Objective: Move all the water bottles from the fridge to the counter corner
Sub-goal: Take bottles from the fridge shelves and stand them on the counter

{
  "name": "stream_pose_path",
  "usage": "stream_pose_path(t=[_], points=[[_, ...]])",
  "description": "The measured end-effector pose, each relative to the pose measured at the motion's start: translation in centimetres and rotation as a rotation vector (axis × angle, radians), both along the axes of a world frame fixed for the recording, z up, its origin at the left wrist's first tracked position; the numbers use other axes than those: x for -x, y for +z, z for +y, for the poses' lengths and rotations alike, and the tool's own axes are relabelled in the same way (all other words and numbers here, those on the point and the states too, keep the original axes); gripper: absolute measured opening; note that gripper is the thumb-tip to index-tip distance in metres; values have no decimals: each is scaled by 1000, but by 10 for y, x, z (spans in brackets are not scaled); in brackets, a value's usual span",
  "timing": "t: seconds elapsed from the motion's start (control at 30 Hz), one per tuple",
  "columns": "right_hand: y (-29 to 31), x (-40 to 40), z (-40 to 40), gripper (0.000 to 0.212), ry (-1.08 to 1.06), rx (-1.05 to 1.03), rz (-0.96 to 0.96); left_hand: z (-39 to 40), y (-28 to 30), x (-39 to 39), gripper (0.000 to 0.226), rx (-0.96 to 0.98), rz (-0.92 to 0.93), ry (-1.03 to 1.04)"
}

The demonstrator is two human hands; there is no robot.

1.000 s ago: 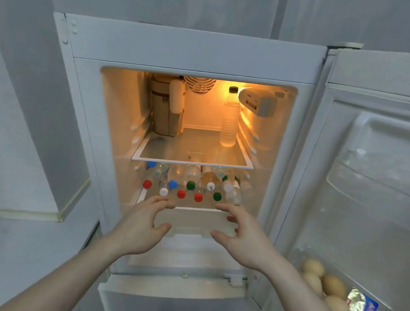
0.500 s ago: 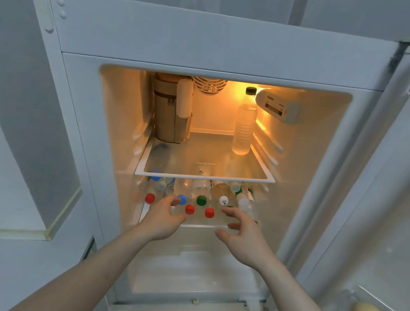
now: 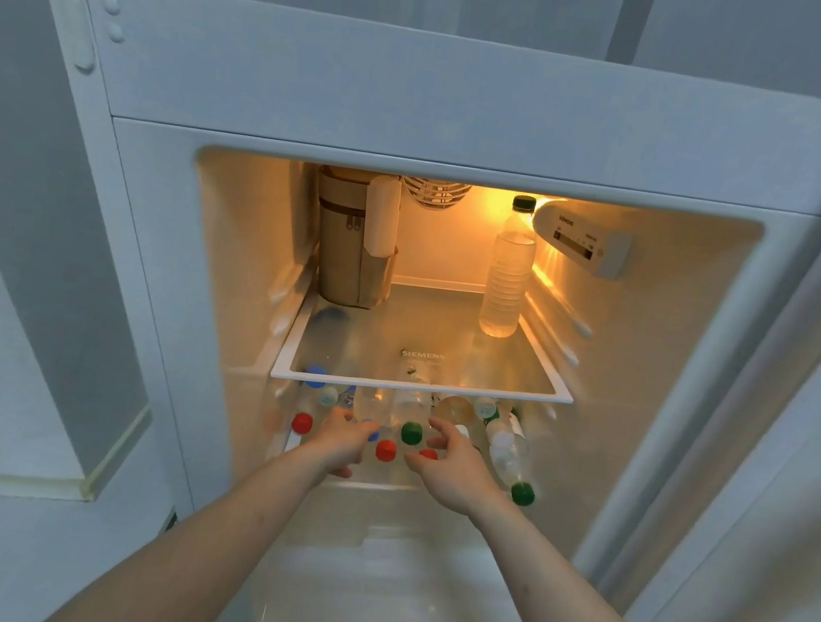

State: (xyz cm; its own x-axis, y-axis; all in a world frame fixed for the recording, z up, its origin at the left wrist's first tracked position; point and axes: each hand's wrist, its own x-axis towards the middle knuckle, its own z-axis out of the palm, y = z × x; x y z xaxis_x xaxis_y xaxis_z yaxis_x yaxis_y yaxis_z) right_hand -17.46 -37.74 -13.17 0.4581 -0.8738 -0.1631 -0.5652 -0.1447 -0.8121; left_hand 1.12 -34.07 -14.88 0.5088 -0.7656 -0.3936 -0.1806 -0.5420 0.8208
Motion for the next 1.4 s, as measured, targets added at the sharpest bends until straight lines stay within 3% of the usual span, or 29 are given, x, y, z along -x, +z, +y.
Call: stream_pose_path(t=[0.23, 0.47, 0.73, 1.0, 1.13, 1.4], points=[[-16, -34, -30, 81, -28, -65, 76, -19, -5, 5, 44, 79, 195, 72], [-19, -54, -44, 84, -98, -108, 79, -19, -3, 9, 54, 153, 135, 79], [-20, -56, -41, 78, -131, -193, -82, 8, 1, 6, 50, 214, 56, 122], [-13, -37, -17, 62, -213, -116, -270, 44, 11, 16, 43, 300, 21, 146], [-15, -26, -5, 58, -280, -33, -347, 62, 12, 21, 29, 318, -81, 139], [-2, 5, 34, 33, -291, 241, -365, 107, 24, 21, 9, 356, -499, 52]])
